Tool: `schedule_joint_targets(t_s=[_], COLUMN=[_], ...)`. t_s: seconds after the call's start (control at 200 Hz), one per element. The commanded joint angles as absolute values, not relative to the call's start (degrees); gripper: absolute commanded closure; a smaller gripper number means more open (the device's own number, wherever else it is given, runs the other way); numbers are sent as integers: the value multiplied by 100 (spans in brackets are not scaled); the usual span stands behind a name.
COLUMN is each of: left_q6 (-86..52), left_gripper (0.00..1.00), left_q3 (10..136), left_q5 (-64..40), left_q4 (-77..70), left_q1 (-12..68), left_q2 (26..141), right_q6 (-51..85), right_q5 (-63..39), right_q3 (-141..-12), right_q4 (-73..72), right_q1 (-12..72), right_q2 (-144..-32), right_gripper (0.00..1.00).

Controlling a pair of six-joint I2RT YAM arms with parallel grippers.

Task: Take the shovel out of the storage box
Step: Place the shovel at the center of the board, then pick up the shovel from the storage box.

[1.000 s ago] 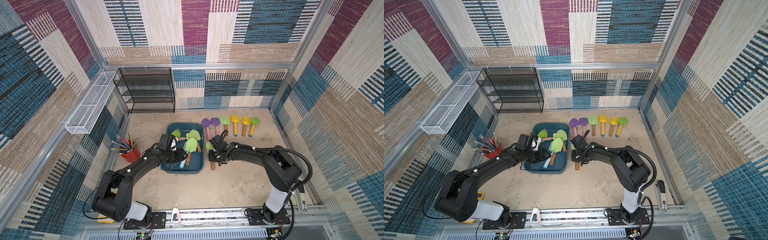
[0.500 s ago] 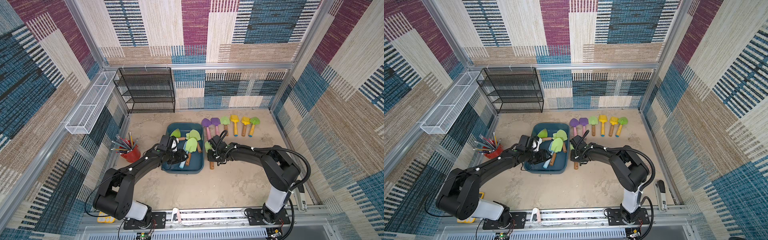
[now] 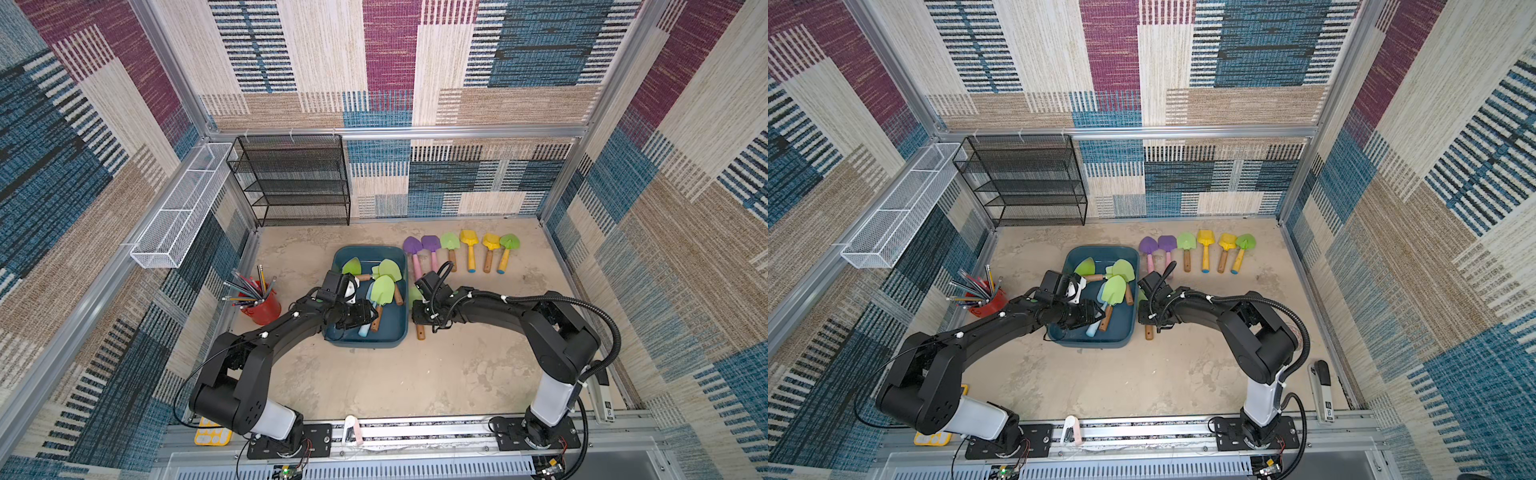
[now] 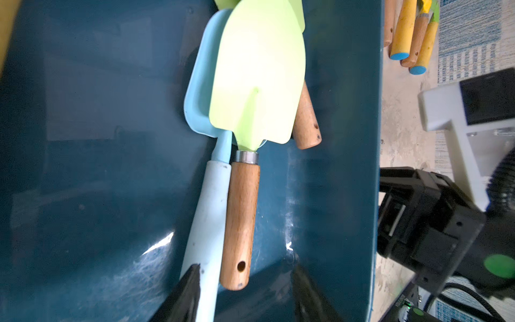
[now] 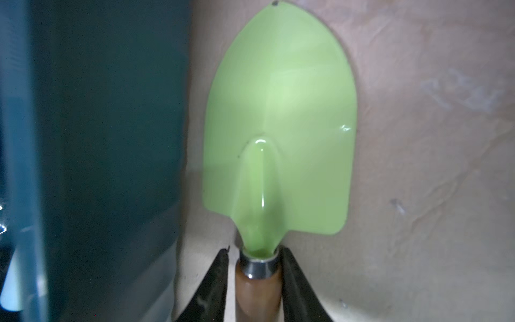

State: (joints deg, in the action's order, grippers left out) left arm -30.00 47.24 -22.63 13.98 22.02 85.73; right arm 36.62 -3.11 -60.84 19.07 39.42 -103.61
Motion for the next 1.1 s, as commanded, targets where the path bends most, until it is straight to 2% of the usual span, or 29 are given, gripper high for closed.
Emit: schedule_joint_targets(t_s=[0.0,0.06,0.215,0.381,0.441,0.776,1.097], left_q6=[-2866,-2834,-2782,-2650,-2607,-2471,-2399], left_gripper=[44,44,45,50,54,56,59], left_q3=[4818,4886,5109,5468,5684,6124,6334], left_q5=[-2099,-2051,-1870,-1507,-1206,-407,-123], left_q4=[1526,1618,1813,2174,2512,3097,3411], left_q1=[2221,2252,2424,2707,2795,3184,3452], left_q2=[8602,8613,8708,8978,9172,9633,9962], right_q6=[3744,3720,3635,3574,3569,3446,3410], right_q5=[-427,-314,-15,272,331,323,154], right_q3=[-6057,-6056,-6054,-5949,-5899,-5731,-5487], right_q4=[1893,1969,2131,2150,2115,1839,1587], right_q1=[3955,3955,3955,3946,3929,3852,3742], right_q2=[-10199,-10071,-9695,-9341,-9229,-8834,-8772], right_gripper=[64,62,47,42,42,40,40])
